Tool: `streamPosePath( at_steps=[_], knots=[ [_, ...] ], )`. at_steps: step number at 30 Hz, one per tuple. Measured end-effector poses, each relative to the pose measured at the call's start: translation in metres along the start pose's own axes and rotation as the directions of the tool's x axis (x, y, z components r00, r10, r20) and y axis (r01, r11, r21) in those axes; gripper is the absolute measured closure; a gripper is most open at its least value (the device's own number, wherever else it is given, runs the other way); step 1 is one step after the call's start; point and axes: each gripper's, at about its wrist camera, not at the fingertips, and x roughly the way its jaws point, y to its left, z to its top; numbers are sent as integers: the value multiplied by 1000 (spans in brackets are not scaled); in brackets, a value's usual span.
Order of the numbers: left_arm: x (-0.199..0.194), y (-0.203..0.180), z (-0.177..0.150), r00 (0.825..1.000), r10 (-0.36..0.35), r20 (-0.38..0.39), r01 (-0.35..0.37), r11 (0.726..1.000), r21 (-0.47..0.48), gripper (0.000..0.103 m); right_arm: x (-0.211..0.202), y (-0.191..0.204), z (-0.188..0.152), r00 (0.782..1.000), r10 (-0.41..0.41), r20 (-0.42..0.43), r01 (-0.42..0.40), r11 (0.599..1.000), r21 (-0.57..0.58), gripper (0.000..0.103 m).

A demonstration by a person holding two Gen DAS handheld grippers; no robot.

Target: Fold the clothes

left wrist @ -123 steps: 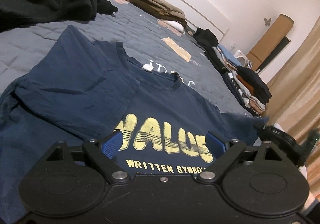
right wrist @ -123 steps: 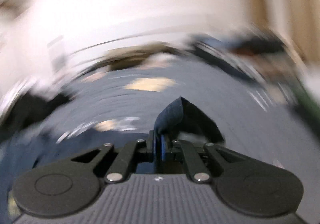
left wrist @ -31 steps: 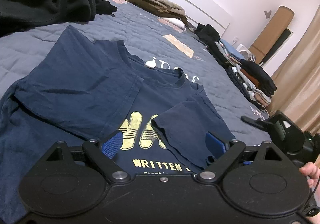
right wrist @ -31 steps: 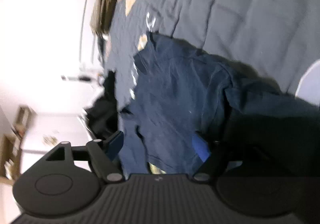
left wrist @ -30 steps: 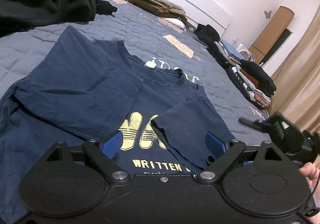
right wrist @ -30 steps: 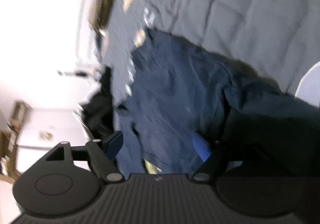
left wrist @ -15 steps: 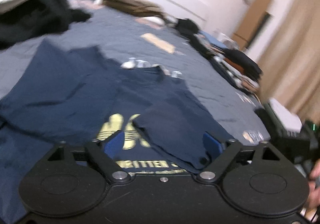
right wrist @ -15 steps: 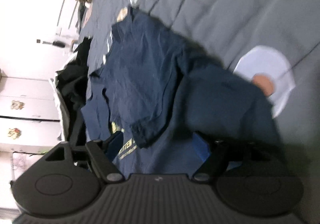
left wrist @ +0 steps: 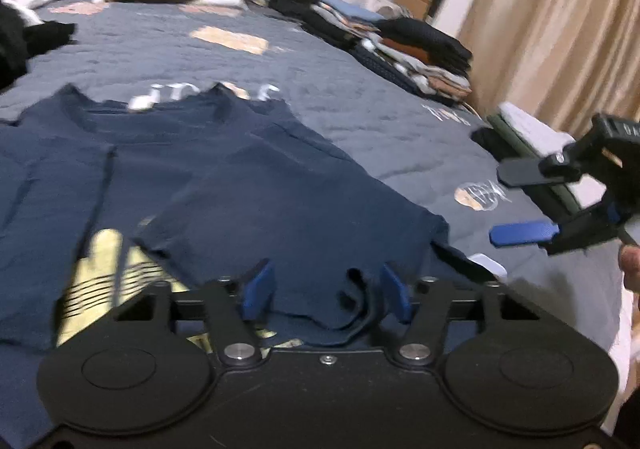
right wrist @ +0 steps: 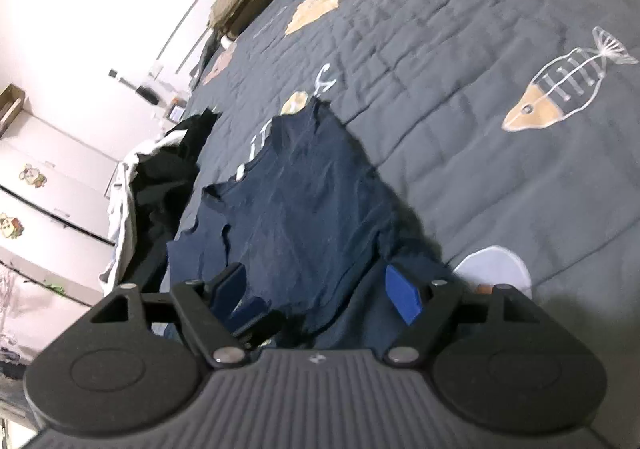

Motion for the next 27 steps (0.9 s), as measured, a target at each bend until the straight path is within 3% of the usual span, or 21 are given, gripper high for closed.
streamPosePath(
  at_steps=[1,5,6,8,10,13,15,17,19,22,27],
  knots=[
    [4,-4,-1,1000,-9,-22,9,1000,24,83,-1,-1,2,1000,-4,6,4,1000,1,27],
    [-1,-34,-15,999,-32,-19,36,972,231,95,-1,-11,3,999,21,-26,-20,999,48,27],
    [-5,-45,-22,1000,-16,-15,21,943,333,95,0,-14,3,999,31,-40,-29,998,61,27],
    [-10,-67,-37,999,30,-13,-19,851,524,95,3,-16,1,997,41,-71,-36,997,73,27],
    [-12,-72,-44,998,51,-42,-18,826,564,95,10,-15,-3,994,36,-102,-29,997,66,27],
    [-19,-69,-44,996,53,-70,-7,839,544,94,21,-12,-10,990,54,-127,-44,996,79,27],
    [-29,-68,-42,997,46,-67,-5,856,517,87,28,-9,-14,986,86,-143,-72,993,97,27],
    [-42,-61,-39,999,29,-46,-4,884,467,63,32,-2,-18,982,124,-141,-111,989,97,27],
    [-53,-42,-32,999,32,-10,-26,935,352,48,36,5,-22,981,134,-141,-122,989,85,27],
    [-63,-4,-18,997,73,36,-78,986,151,48,43,12,-26,982,136,-131,-128,990,65,27],
    [-53,55,7,980,193,56,-189,979,-77,48,59,17,-31,992,76,-101,-76,997,6,27]
  ],
)
